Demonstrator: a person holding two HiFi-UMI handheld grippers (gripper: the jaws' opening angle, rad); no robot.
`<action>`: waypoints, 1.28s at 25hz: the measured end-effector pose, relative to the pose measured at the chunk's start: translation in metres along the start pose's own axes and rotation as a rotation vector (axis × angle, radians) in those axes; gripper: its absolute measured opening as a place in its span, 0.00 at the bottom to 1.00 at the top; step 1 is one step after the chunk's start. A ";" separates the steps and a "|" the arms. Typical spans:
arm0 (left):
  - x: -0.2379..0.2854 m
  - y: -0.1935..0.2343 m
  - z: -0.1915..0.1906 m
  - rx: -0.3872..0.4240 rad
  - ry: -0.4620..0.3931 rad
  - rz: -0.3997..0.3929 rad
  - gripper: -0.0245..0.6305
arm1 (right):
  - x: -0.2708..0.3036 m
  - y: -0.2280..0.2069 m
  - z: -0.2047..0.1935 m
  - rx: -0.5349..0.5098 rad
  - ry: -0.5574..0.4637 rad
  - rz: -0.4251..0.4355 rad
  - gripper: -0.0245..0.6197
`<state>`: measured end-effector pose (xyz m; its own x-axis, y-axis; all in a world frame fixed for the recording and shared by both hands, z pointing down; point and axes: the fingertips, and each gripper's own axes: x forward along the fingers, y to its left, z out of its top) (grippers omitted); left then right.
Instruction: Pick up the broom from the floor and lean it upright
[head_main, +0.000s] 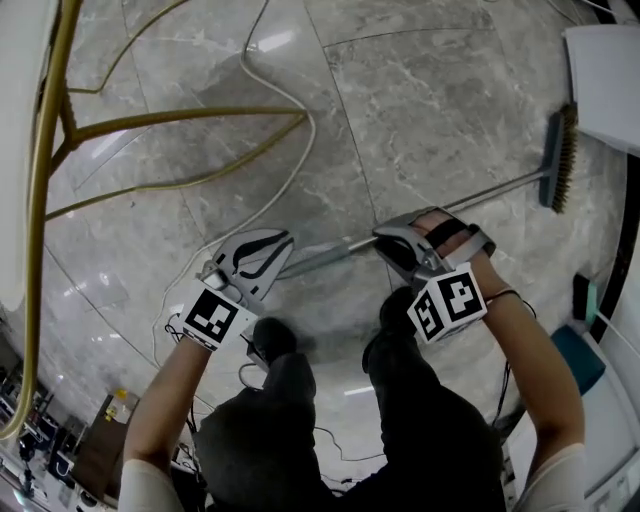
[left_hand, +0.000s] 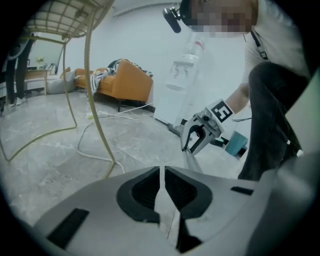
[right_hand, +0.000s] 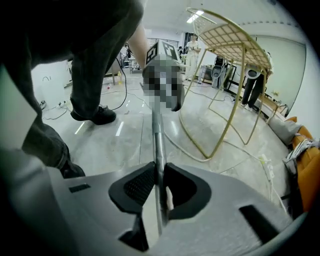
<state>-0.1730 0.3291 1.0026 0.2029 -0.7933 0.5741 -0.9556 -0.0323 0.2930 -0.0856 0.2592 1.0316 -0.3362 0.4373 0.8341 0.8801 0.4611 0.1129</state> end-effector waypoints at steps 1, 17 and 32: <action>-0.008 -0.004 0.014 0.008 -0.001 0.016 0.09 | -0.013 -0.002 0.005 -0.001 -0.002 -0.007 0.16; -0.140 -0.121 0.227 -0.107 0.000 0.000 0.09 | -0.247 -0.045 0.084 0.192 0.017 -0.233 0.15; -0.138 -0.222 0.381 -0.022 0.009 -0.075 0.09 | -0.434 -0.096 0.024 0.564 0.058 -0.584 0.15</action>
<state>-0.0702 0.2142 0.5665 0.2757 -0.7836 0.5567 -0.9327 -0.0780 0.3522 -0.0328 0.0436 0.6457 -0.6571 -0.0278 0.7533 0.2617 0.9287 0.2627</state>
